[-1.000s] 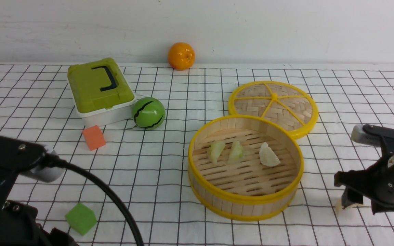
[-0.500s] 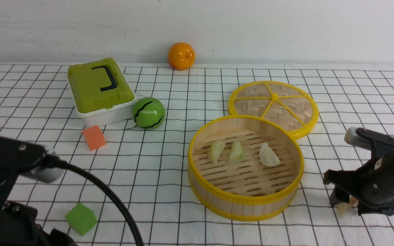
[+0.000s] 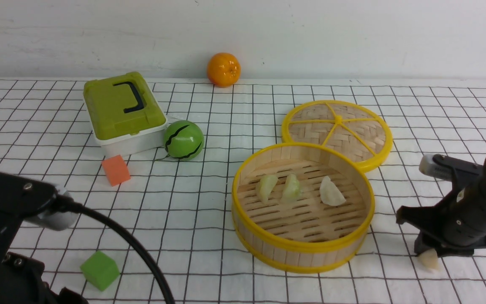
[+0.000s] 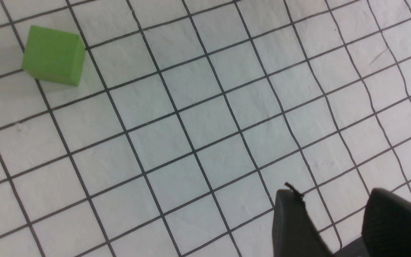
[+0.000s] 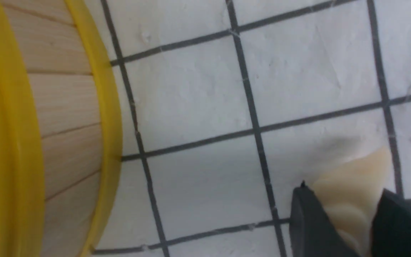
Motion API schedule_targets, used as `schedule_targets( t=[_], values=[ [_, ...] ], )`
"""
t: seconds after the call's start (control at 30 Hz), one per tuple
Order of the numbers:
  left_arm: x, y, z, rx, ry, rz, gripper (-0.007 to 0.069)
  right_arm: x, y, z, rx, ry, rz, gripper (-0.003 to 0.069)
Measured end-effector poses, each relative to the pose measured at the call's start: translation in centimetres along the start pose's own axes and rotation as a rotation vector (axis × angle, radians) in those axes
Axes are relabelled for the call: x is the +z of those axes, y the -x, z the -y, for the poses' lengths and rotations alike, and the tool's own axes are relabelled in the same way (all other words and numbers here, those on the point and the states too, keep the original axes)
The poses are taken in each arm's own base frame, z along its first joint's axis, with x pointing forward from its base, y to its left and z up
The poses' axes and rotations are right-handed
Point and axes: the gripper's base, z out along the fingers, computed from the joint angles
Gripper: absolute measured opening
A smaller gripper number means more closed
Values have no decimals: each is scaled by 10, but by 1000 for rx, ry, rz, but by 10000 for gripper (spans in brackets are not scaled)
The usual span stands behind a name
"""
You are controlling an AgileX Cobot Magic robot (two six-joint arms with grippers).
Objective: Put the dumplings into the steamer on the table with the white tablecloth.
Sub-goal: 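Reach for and grasp a dumpling lying on the table beside the steamer, then place the dumpling in the bamboo steamer basket with the right gripper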
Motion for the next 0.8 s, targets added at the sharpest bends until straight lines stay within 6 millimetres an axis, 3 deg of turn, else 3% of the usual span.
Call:
schedule_targets(
  t=[0.07, 0.17, 0.23, 0.27, 0.4, 0.5, 0.57, 0.63, 0.73, 0.8],
  values=[
    [0, -1, 0, 0, 2, -9, 281, -8, 2, -3, -42, -3, -5, 186],
    [0, -1, 0, 0, 5, -16, 281, -40, 6, -21, -167, 39, 33, 186],
    [0, -1, 0, 1, 4, -11, 281, -68, 4, -44, -258, 108, 79, 186],
    [0, -1, 0, 1, 3, -8, 281, -72, 5, -47, -273, 117, 88, 186],
    [0, 3, 1, 1, -7, 28, 281, -106, -8, -101, -466, 254, 143, 186],
    [0, 3, 1, 1, -9, 33, 281, -105, -17, -128, -539, 294, 136, 186],
    [-1, 3, 1, 1, -10, 36, 281, -92, -20, -142, -560, 301, 112, 186],
    [-3, 2, 1, 1, -12, 43, 281, -84, -20, -147, -561, 300, 102, 186],
    [-14, -3, 0, 5, -26, 85, 281, -46, -16, -155, -554, 265, 47, 186],
    [-22, -6, -1, 7, -35, 110, 281, -34, -16, -155, -549, 252, 28, 186]
  ],
)
